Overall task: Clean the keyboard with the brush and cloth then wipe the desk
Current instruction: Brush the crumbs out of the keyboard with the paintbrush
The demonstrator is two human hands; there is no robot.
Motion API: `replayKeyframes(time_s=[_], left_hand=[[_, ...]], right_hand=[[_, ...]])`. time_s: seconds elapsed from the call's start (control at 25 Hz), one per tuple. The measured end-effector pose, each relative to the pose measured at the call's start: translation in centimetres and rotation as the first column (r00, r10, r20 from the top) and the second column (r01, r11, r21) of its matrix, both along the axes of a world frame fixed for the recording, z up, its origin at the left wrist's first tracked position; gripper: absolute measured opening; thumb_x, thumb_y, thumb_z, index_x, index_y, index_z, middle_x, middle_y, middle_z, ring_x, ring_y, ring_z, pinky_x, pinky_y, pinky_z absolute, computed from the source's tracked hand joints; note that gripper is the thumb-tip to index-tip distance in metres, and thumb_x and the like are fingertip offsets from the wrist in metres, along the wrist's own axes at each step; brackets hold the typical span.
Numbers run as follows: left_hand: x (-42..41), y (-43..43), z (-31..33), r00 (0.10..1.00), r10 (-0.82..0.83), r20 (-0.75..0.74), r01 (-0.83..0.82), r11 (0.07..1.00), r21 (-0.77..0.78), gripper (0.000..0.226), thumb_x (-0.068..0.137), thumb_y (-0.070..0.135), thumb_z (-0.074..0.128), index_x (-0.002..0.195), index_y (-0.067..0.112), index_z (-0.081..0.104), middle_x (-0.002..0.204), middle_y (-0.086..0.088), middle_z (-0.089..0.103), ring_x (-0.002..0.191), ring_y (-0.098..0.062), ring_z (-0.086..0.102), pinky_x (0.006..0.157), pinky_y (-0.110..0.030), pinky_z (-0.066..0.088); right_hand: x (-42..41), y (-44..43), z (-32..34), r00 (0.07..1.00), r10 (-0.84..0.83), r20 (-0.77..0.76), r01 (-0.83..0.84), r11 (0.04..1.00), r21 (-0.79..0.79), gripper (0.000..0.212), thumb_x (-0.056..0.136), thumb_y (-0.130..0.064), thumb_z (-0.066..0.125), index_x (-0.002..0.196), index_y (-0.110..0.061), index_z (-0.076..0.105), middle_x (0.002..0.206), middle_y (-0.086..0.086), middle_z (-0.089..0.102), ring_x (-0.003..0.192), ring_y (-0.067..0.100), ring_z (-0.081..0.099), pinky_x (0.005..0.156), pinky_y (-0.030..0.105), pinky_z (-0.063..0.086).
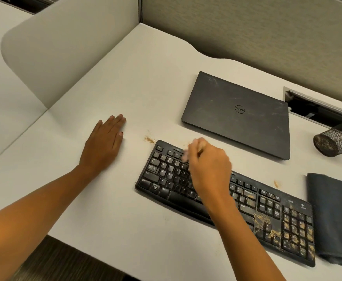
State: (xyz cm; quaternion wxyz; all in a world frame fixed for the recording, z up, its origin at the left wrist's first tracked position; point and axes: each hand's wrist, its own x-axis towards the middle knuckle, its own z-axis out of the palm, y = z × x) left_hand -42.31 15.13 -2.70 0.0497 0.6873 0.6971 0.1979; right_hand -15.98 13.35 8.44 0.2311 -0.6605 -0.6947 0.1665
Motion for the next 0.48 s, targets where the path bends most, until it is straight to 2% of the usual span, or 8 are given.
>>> replayKeyframes(time_s=[0.08, 0.16, 0.2, 0.24, 0.32, 0.4, 0.44, 0.48], left_hand=[[0.0, 0.0, 0.0, 1.0, -0.005, 0.002, 0.005, 1.0, -0.001, 0.058, 0.099, 0.035, 0.018, 0.149, 0.015, 0.039, 0.155, 0.0, 0.037, 0.146, -0.015, 0.027, 0.12, -0.027, 0.007], [0.1, 0.0, 0.0, 1.0, -0.002, 0.004, 0.002, 1.0, -0.003, 0.058, 0.099, 0.035, 0.018, 0.149, 0.015, 0.039, 0.155, 0.0, 0.036, 0.146, -0.015, 0.027, 0.12, -0.027, 0.006], [0.1, 0.0, 0.1, 1.0, -0.002, 0.003, 0.002, 1.0, -0.001, 0.058, 0.099, 0.035, 0.018, 0.149, 0.015, 0.039, 0.155, 0.0, 0.037, 0.146, -0.015, 0.027, 0.12, -0.028, 0.007], [0.1, 0.0, 0.1, 1.0, -0.004, 0.001, 0.004, 1.0, 0.001, 0.058, 0.099, 0.035, 0.018, 0.149, 0.015, 0.039, 0.155, 0.0, 0.037, 0.146, -0.016, 0.027, 0.12, -0.028, 0.007], [0.1, -0.1, 0.2, 1.0, -0.004, -0.003, 0.004, 1.0, 0.002, 0.058, 0.099, 0.035, 0.017, 0.149, 0.014, 0.039, 0.155, 0.0, 0.037, 0.145, -0.016, 0.028, 0.12, -0.027, 0.006], [0.0, 0.0, 0.1, 1.0, 0.0, -0.002, 0.0, 1.0, 0.003, 0.058, 0.099, 0.035, 0.017, 0.149, 0.014, 0.039, 0.155, 0.0, 0.037, 0.145, -0.016, 0.028, 0.12, -0.026, 0.005], [0.0, 0.0, 0.0, 1.0, 0.0, -0.002, 0.0, 1.0, 0.004, 0.058, 0.099, 0.035, 0.017, 0.149, 0.015, 0.039, 0.155, 0.0, 0.037, 0.145, -0.016, 0.028, 0.12, -0.026, 0.005], [0.0, 0.0, 0.0, 1.0, 0.0, -0.005, 0.0, 1.0, 0.007, 0.057, 0.1, 0.034, 0.018, 0.149, 0.014, 0.039, 0.155, 0.0, 0.038, 0.145, -0.016, 0.028, 0.119, -0.026, 0.005]], right_hand=[[0.7, 0.5, 0.4, 0.996, -0.09, 0.018, 0.09, 0.996, 0.026, 0.044, 0.102, -0.033, 0.033, 0.069, -0.016, 0.058, 0.061, -0.003, 0.063, 0.048, 0.014, 0.054, 0.051, 0.036, 0.049], [0.1, 0.7, 0.4, 0.975, 0.0, -0.222, -0.011, 0.999, -0.049, 0.042, 0.102, -0.031, 0.039, 0.073, -0.016, 0.066, 0.062, -0.01, 0.063, 0.045, 0.011, 0.049, 0.045, 0.032, 0.042], [-0.6, 0.5, 0.5, 0.939, 0.022, -0.342, -0.064, 0.992, -0.111, 0.039, 0.101, -0.029, 0.042, 0.077, -0.013, 0.069, 0.062, -0.014, 0.062, 0.045, 0.01, 0.05, 0.045, 0.034, 0.043], [-0.9, 0.2, 0.4, 0.922, 0.008, -0.386, -0.076, 0.984, -0.161, 0.038, 0.101, -0.028, 0.044, 0.08, -0.012, 0.071, 0.062, -0.015, 0.063, 0.048, 0.011, 0.053, 0.048, 0.038, 0.047], [-0.9, 0.0, 0.5, 0.963, -0.064, -0.262, 0.017, 0.984, -0.178, 0.038, 0.101, -0.03, 0.042, 0.078, -0.018, 0.07, 0.06, -0.011, 0.062, 0.052, 0.01, 0.057, 0.054, 0.036, 0.051], [-0.8, 0.0, 1.0, 0.989, -0.147, -0.027, 0.145, 0.987, -0.065, 0.039, 0.101, -0.031, 0.038, 0.075, -0.022, 0.065, 0.064, -0.009, 0.063, 0.053, 0.009, 0.055, 0.054, 0.031, 0.047], [-0.9, 0.2, 1.1, 0.99, -0.132, -0.04, 0.131, 0.991, -0.028, 0.039, 0.101, -0.031, 0.038, 0.072, -0.024, 0.062, 0.07, -0.009, 0.065, 0.053, 0.008, 0.054, 0.052, 0.03, 0.045], [-1.0, 0.4, 1.1, 0.988, -0.067, -0.14, 0.065, 0.998, -0.022, 0.039, 0.101, -0.03, 0.04, 0.068, -0.027, 0.059, 0.076, -0.01, 0.068, 0.051, 0.006, 0.053, 0.049, 0.027, 0.041]])
